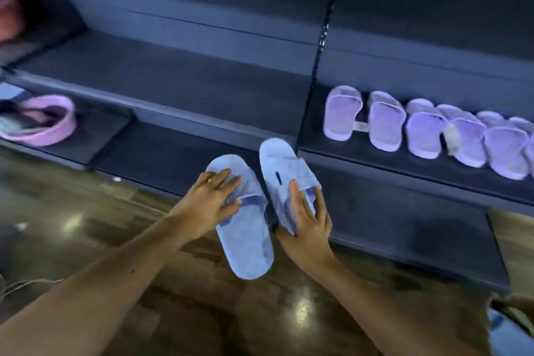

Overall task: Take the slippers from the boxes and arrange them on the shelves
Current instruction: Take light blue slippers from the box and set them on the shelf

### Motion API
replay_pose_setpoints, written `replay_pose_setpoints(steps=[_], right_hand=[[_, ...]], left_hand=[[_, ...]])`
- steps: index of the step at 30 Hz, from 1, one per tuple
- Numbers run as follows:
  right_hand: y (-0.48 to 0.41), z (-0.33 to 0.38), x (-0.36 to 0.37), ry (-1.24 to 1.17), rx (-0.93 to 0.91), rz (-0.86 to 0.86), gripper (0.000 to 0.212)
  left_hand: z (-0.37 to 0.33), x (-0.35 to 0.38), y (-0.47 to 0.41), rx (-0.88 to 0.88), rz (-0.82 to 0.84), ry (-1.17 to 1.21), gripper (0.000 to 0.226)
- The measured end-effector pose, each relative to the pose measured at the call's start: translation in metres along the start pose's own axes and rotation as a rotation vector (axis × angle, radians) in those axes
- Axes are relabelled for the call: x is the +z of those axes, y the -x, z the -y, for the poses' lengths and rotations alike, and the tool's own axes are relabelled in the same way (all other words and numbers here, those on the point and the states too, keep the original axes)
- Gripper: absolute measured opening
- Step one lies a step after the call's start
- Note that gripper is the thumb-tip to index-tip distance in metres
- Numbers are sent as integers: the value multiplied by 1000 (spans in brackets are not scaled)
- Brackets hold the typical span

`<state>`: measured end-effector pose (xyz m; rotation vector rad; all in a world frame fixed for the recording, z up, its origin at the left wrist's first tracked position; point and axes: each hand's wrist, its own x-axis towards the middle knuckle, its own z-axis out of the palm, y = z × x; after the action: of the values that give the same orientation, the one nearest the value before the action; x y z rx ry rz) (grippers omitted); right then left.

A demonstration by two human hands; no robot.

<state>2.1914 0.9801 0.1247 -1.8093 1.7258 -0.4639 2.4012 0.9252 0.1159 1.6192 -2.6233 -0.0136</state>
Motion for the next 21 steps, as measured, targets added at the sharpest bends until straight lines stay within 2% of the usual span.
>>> replay_pose_setpoints(steps=[2, 5, 7, 9, 11, 14, 16, 19, 21], right_hand=[[-22, 21, 2, 12, -59, 8, 85], [-57, 33, -1, 20, -78, -49, 85], [-83, 33, -8, 22, -51, -118, 91], [-112, 30, -19, -27, 29, -102, 85], [-147, 14, -28, -106, 126, -92, 79], [-181, 5, -32, -78, 33, -132, 81], [-208, 1, -34, -124, 80, -99, 82], [-247, 6, -35, -147, 116, -62, 82], [-265, 8, -26, -91, 143, -78, 79]], left_hand=[[20, -4, -7, -60, 48, 37, 53], [35, -2, -27, -94, -9, 37, 52], [45, -5, -53, -9, -27, 16, 55], [55, -4, -85, 79, -48, -33, 67], [63, -6, -135, 143, 7, -38, 71], [62, -21, -182, 221, -45, -70, 58], [65, -25, -221, 230, -79, -17, 42], [77, -20, -258, 177, -152, 70, 38], [88, -7, -268, 67, -30, 203, 40]])
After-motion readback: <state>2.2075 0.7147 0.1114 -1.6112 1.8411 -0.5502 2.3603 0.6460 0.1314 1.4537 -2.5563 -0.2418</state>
